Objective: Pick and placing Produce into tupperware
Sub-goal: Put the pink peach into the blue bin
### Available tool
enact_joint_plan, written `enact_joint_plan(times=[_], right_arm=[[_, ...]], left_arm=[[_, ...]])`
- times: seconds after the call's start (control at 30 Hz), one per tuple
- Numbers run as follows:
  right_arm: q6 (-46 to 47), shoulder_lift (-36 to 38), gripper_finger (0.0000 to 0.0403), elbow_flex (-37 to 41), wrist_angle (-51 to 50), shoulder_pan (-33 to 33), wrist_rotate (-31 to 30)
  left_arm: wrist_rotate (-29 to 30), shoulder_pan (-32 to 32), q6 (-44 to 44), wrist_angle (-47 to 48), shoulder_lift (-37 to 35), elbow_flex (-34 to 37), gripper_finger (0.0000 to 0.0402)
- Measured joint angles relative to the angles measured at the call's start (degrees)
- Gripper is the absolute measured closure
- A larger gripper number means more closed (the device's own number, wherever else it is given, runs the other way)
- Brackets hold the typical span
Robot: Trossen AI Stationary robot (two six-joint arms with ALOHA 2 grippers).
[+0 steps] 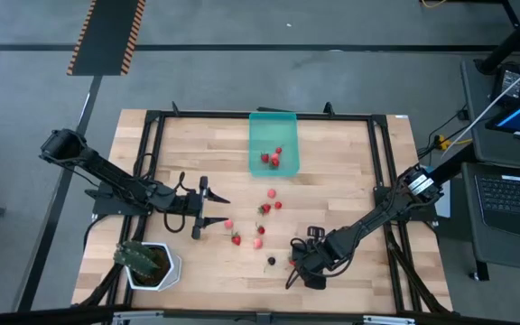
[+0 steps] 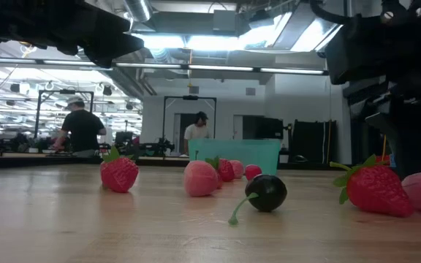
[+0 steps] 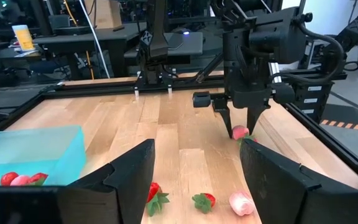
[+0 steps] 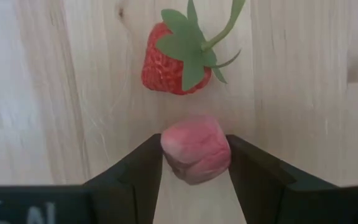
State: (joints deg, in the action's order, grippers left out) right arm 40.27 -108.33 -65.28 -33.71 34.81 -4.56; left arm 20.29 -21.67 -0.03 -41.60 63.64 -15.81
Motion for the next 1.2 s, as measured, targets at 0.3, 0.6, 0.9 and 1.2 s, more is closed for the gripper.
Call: enact_joint_plan(times=[0.3, 0.6, 0.9, 1.2], right_arm=[[0.02, 0.0, 0.0322, -0.04, 0.39, -0.2, -0.07], [0.02, 0.0, 0.0324, -0.04, 0.37, -0.2, 0.02], [-3.01, 1.91, 0.0324, -2.8, -0.38, -0.96, -0.04], [-4.41, 7.83, 0.0325, -2.93, -3.02, -0.96, -9.92]], left_arm=[[0.0, 0.0, 0.02, 0.0, 0.0, 0.0, 0.017], [0.02, 0.0, -0.14, 0.0, 0.0, 0.0, 0.0172], [0.0, 0.0, -1.35, 0.0, 0.0, 0.0, 0.0174], [-0.5, 0.0, -1.38, 0.0, 0.0, 0.0, 0.0175]])
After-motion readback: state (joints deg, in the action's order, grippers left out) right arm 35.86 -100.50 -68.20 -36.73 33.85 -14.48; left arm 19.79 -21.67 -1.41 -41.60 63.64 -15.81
